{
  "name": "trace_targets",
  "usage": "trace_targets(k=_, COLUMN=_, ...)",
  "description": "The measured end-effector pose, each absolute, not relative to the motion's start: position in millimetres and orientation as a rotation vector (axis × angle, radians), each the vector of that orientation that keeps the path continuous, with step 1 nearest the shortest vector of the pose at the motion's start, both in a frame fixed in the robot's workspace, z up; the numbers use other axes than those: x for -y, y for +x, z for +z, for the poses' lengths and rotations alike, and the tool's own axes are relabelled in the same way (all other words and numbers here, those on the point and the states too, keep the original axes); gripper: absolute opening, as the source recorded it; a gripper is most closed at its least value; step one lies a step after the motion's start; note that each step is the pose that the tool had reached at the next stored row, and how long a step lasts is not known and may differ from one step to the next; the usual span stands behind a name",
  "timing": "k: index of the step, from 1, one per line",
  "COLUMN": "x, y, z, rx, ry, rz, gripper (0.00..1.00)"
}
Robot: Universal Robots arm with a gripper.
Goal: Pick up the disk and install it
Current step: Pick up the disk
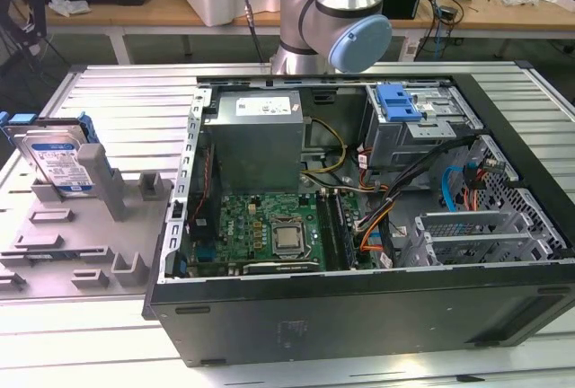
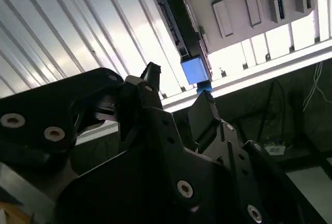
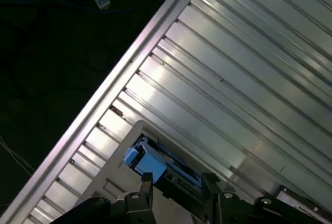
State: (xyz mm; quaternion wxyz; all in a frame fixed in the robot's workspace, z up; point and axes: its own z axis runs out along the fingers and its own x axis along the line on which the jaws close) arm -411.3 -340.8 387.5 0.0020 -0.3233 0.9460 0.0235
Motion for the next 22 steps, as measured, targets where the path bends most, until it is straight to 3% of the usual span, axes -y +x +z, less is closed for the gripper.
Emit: trace_targets(k=22, x=340.4, y=-411.4, z=384.7, rx=-2.648, ry=-1.709, rz=0.060, gripper=0.50)
